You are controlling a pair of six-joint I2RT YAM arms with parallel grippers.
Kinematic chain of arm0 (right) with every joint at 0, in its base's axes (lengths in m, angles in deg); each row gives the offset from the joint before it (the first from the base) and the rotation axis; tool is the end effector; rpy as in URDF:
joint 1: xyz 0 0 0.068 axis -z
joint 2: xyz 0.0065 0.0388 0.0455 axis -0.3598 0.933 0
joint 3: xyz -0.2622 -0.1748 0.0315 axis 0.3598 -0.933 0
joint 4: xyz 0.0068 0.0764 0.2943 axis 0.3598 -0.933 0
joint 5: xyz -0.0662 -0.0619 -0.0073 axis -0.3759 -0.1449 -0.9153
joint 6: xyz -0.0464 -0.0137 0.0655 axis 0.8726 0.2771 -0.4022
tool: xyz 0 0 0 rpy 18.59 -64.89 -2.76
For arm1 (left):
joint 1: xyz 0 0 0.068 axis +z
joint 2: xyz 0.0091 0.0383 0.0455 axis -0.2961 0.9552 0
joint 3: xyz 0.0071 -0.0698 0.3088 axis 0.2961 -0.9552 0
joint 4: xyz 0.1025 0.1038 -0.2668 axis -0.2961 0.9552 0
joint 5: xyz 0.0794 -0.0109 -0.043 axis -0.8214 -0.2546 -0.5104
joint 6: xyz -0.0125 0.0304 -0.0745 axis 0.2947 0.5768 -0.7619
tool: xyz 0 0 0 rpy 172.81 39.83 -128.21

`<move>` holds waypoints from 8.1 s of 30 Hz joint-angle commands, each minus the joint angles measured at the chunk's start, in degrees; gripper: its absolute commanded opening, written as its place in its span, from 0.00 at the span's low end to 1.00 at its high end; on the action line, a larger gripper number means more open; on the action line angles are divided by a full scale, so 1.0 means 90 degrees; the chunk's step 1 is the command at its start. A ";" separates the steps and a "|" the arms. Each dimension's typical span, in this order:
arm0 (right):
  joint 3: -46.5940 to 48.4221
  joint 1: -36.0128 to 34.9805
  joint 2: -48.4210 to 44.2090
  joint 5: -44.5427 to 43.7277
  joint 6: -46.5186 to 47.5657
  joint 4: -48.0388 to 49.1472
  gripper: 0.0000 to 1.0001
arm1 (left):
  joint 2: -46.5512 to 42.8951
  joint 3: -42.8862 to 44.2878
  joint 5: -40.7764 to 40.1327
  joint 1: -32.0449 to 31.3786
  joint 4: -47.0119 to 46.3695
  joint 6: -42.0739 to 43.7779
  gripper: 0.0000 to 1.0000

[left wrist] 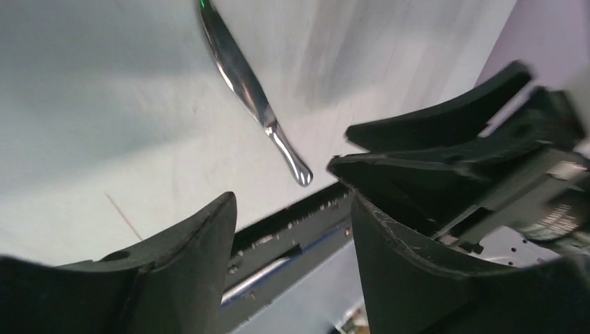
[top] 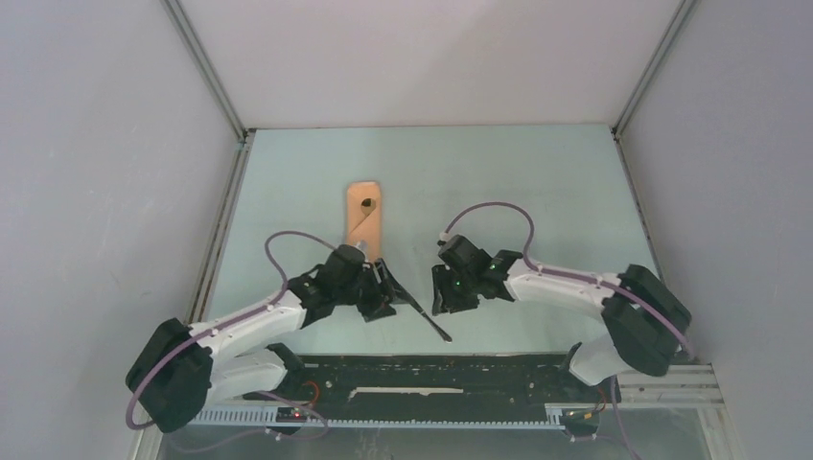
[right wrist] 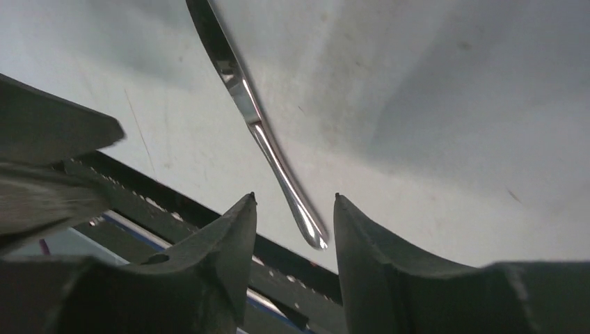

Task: Fold the napkin into a case and place the utensils inside
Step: Rotate the knife from the center of the board, then pick up the knife from the center of the board, then insert the knife into the folded napkin, then reset both arms

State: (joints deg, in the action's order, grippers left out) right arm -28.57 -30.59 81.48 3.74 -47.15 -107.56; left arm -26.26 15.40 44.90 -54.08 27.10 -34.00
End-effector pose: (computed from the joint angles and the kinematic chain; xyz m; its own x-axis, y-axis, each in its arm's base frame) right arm 0.2039 0.2717 0.1632 -0.9263 -0.2029 -0.3174 -0.3189 0.8708 0.3743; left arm 0.1833 -0.1636 0.1708 -0.9151 -0.3816 -0.1303 -0.1725 0.6626 -0.7288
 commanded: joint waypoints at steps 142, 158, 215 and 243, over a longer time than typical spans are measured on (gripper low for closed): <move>-0.1150 0.1785 -0.3942 -0.0627 0.0346 -0.1468 0.50 | 0.7526 1.0350 -0.3710 0.2124 0.5149 0.5235 0.00; -0.0224 0.2305 -0.4815 -0.1515 0.0958 -0.2131 0.84 | 0.7586 0.9831 -0.3465 0.2113 0.4846 0.5072 0.00; -0.0264 0.2266 -0.4968 -0.1589 0.0824 -0.2272 0.88 | 0.5880 0.6928 -0.2947 0.1906 0.4013 0.4343 0.26; 0.4681 0.2510 -0.5432 -0.2526 0.2664 -0.3658 1.00 | -0.0769 0.8270 -0.1252 0.2084 0.3482 0.5564 0.81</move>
State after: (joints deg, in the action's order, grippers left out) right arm 4.09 -8.45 33.03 -16.50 -30.08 -136.93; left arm -24.88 89.69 26.24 -35.42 62.86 11.99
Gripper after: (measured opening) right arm 0.994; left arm 0.762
